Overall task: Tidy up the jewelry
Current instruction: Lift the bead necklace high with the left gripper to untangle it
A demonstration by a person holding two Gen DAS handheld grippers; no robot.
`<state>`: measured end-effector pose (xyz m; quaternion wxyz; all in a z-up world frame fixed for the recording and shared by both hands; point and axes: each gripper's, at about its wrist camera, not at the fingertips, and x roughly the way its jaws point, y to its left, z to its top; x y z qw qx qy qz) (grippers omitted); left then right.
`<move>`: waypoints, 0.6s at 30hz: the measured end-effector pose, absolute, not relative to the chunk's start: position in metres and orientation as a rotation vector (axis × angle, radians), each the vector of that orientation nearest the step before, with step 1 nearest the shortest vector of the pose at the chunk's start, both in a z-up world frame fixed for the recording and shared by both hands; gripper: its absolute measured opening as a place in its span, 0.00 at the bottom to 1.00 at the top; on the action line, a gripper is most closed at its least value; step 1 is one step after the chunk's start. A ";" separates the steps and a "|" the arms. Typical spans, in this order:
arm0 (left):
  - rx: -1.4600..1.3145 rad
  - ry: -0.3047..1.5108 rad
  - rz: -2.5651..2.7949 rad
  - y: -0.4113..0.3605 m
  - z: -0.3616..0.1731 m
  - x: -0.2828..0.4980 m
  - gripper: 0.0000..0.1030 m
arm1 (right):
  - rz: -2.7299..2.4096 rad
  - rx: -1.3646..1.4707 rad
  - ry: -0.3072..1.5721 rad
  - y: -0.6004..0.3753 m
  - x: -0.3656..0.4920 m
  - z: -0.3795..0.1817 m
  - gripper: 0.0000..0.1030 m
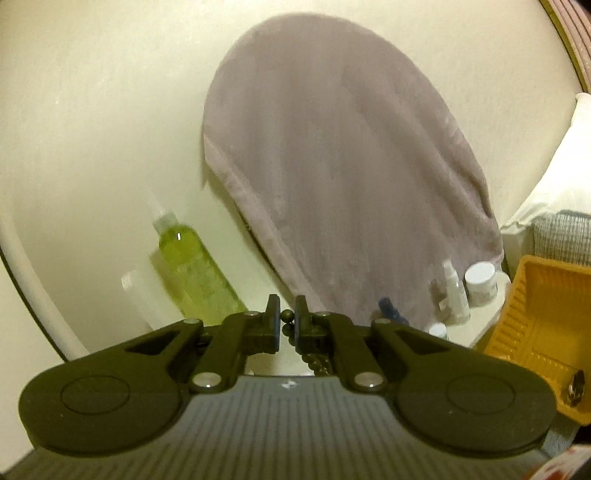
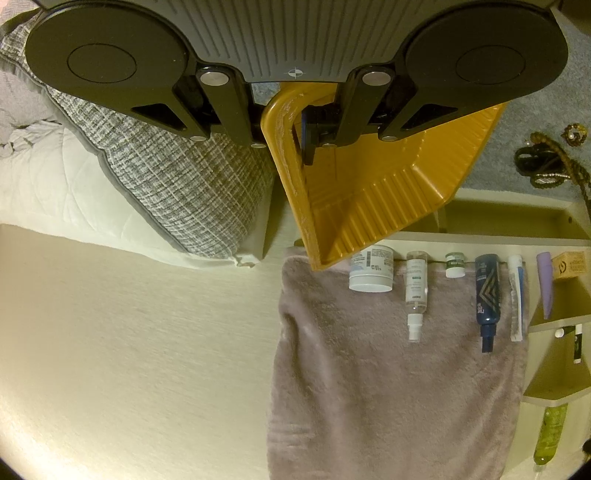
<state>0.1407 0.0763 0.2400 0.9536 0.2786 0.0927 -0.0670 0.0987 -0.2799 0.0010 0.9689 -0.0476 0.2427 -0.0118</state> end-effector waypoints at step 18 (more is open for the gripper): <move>0.578 0.073 -0.202 0.038 0.317 0.145 0.06 | -0.022 -0.094 0.485 -0.279 0.101 0.001 0.06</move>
